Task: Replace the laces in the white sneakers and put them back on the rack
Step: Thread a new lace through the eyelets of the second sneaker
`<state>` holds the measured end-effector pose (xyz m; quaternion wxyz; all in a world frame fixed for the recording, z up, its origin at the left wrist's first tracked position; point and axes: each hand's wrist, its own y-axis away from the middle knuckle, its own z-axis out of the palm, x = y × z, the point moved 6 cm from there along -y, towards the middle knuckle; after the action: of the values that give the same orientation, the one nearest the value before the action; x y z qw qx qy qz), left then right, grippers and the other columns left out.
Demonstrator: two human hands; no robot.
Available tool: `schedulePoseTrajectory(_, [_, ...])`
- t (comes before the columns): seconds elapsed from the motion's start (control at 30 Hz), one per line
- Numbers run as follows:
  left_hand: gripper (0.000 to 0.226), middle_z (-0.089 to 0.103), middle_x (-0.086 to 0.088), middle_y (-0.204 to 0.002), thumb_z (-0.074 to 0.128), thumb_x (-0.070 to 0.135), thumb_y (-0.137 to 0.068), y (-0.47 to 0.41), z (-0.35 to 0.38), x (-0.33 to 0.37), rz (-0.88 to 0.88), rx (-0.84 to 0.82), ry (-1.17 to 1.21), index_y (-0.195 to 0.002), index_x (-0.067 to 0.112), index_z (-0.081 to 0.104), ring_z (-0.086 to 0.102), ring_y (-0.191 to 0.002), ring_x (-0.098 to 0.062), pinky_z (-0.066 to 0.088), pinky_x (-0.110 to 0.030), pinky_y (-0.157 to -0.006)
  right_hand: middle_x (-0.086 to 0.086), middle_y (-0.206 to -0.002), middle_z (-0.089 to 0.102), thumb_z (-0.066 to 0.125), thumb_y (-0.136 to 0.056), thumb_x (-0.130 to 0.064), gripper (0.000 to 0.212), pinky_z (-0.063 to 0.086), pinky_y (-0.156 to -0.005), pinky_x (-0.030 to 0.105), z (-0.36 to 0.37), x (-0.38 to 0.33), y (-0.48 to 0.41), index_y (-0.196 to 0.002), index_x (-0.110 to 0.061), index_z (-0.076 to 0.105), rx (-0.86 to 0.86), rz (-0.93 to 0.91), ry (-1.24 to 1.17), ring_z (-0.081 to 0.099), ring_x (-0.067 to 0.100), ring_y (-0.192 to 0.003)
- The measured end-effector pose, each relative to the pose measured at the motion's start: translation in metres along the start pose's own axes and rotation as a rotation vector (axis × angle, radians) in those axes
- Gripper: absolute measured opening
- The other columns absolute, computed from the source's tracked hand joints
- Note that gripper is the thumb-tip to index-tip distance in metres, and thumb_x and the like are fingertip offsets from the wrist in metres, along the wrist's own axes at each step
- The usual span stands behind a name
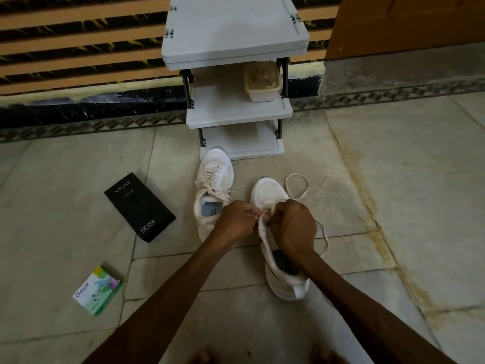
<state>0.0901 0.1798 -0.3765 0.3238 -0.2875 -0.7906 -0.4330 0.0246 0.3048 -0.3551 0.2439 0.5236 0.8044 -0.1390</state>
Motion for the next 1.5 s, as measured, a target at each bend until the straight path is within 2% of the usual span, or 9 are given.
schedulePoseTrajectory(0.17, [0.009,0.073,0.001,-0.076,0.07,0.02,-0.084,0.008,-0.007,0.021,0.257,0.143,-0.339,-0.083,0.019,0.078,0.062,-0.064,-0.008,0.049,-0.02,-0.066,-0.005,-0.061,0.062,0.075,-0.077,-0.028,0.025,0.051,-0.054,0.029,0.0,0.009,-0.006,-0.06,-0.021,0.059,-0.009,-0.028,-0.166,0.058,0.01,-0.056])
schedulePoseTrajectory(0.37, [0.012,0.071,-0.011,-0.086,0.061,0.012,-0.09,0.017,-0.009,0.043,0.348,0.282,-0.703,-0.086,0.008,0.071,0.063,-0.075,-0.022,0.046,-0.029,-0.07,-0.01,-0.075,0.065,0.082,-0.069,-0.019,0.021,0.056,-0.065,0.036,-0.002,0.017,0.004,-0.077,-0.025,0.065,-0.002,-0.056,-0.341,0.062,0.008,-0.067])
schedulePoseTrajectory(0.6, [0.015,0.069,-0.004,-0.088,0.058,0.018,-0.094,0.005,-0.111,0.073,0.319,0.869,-0.493,-0.094,0.008,0.07,0.064,-0.078,-0.017,0.053,-0.03,-0.072,-0.008,-0.096,0.058,0.091,-0.06,-0.022,0.052,0.054,-0.068,0.033,-0.01,0.021,0.015,-0.101,-0.025,0.059,0.121,-0.097,-0.404,0.057,0.006,-0.079])
schedulePoseTrajectory(0.83, [0.013,0.066,-0.006,-0.076,0.045,0.009,-0.099,0.013,-0.04,0.073,0.104,-0.088,1.005,-0.089,0.011,0.053,0.065,-0.064,-0.017,0.056,-0.029,-0.062,-0.008,-0.083,0.06,0.092,-0.058,-0.024,0.05,0.051,-0.069,0.028,-0.011,0.024,0.012,-0.096,-0.024,0.058,0.08,-0.057,-0.399,0.057,0.008,-0.076])
schedulePoseTrajectory(0.93, [0.016,0.056,0.003,-0.066,0.043,0.006,-0.093,0.015,-0.034,0.068,0.182,0.022,0.204,-0.093,0.017,0.055,0.051,-0.049,-0.009,0.042,-0.02,-0.045,-0.01,-0.084,0.06,0.091,-0.06,-0.027,0.048,0.046,-0.068,0.018,-0.01,0.026,0.012,-0.095,-0.025,0.058,0.092,-0.027,-0.395,0.057,0.005,-0.076])
schedulePoseTrajectory(1.03, [0.019,0.065,-0.007,-0.101,0.048,0.013,-0.093,0.017,-0.017,0.053,0.29,-0.007,-0.743,-0.103,0.019,0.063,0.064,-0.092,-0.027,0.054,-0.036,-0.077,-0.01,-0.085,0.061,0.091,-0.059,-0.03,0.048,0.048,-0.068,0.02,-0.01,0.026,0.012,-0.094,-0.025,0.058,0.109,-0.017,-0.387,0.057,0.005,-0.077])
schedulePoseTrajectory(1.13, [0.02,0.065,-0.008,-0.106,0.054,0.02,-0.095,0.02,-0.006,0.047,0.312,-0.057,-0.936,-0.105,0.01,0.067,0.063,-0.103,-0.026,0.05,-0.036,-0.085,-0.01,-0.084,0.061,0.092,-0.059,-0.028,0.048,0.049,-0.068,0.021,-0.01,0.024,0.013,-0.093,-0.025,0.058,0.103,-0.011,-0.392,0.058,0.004,-0.076])
schedulePoseTrajectory(1.33, [0.039,0.046,0.007,-0.056,0.041,-0.005,-0.091,0.054,-0.049,0.107,0.432,-0.328,0.564,-0.064,0.018,0.058,0.037,-0.045,-0.006,0.035,-0.019,-0.048,-0.012,-0.082,0.063,0.09,-0.062,-0.03,0.048,0.045,-0.065,0.01,-0.015,0.038,0.01,-0.098,-0.024,0.059,0.056,0.026,-0.421,0.061,-0.001,-0.075])
schedulePoseTrajectory(1.5, [0.047,0.038,0.002,-0.059,0.019,0.009,-0.103,0.098,-0.07,0.175,0.631,-0.577,1.066,-0.068,0.016,0.051,0.037,-0.048,-0.01,0.038,-0.023,-0.05,-0.01,-0.079,0.062,0.092,-0.058,-0.026,0.049,0.045,-0.063,0.013,-0.01,0.026,0.01,-0.094,-0.021,0.058,0.023,0.01,-0.396,0.059,0.002,-0.073])
